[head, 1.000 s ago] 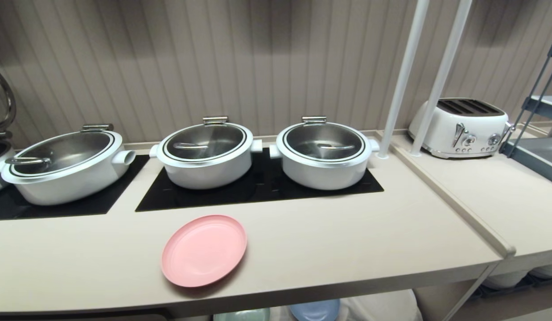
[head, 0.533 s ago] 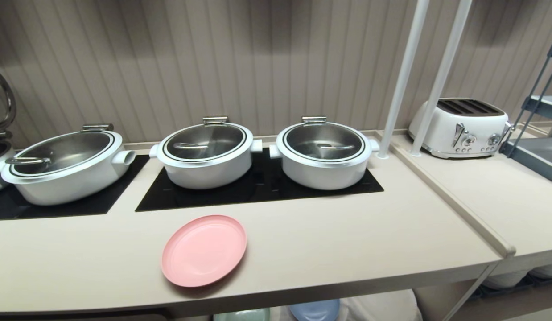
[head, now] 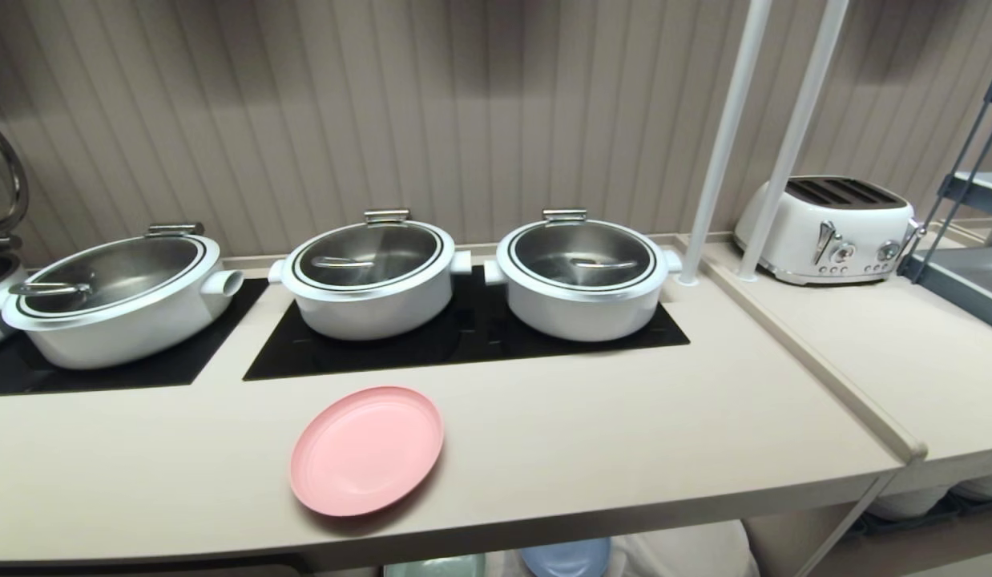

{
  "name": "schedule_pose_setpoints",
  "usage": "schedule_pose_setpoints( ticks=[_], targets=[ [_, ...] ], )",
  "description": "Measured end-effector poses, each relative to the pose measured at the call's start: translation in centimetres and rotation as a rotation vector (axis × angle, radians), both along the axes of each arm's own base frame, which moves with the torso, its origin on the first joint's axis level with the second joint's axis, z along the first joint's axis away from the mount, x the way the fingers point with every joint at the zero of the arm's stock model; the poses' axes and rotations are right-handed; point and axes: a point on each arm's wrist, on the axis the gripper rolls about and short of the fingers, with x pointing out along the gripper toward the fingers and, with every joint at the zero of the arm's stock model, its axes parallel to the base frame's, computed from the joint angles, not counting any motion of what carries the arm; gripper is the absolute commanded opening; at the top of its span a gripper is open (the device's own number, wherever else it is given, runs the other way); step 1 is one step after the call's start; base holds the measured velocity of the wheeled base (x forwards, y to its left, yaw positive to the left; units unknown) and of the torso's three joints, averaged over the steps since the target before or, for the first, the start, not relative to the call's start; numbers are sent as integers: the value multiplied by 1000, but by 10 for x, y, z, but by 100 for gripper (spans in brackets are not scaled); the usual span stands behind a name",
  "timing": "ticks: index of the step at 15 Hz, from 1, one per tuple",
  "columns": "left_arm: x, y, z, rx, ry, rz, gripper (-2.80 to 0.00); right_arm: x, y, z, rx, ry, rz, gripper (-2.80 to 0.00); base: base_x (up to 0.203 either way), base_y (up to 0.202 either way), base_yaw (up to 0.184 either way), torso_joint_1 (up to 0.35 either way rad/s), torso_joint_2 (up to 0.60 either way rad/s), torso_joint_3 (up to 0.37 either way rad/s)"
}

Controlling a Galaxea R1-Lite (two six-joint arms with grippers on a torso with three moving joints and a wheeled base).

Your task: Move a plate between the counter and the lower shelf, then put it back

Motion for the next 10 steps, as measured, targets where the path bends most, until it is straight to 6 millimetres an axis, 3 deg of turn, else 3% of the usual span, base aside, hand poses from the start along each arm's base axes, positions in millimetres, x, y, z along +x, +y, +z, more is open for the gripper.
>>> schedule_pose_setpoints(
  ticks=[10],
  targets=[
    [0, 0, 0, -1, 0, 0, -280, 0, 0, 0, 0, 0, 0, -280, 0, 0, 0, 0, 0, 0]
  ],
)
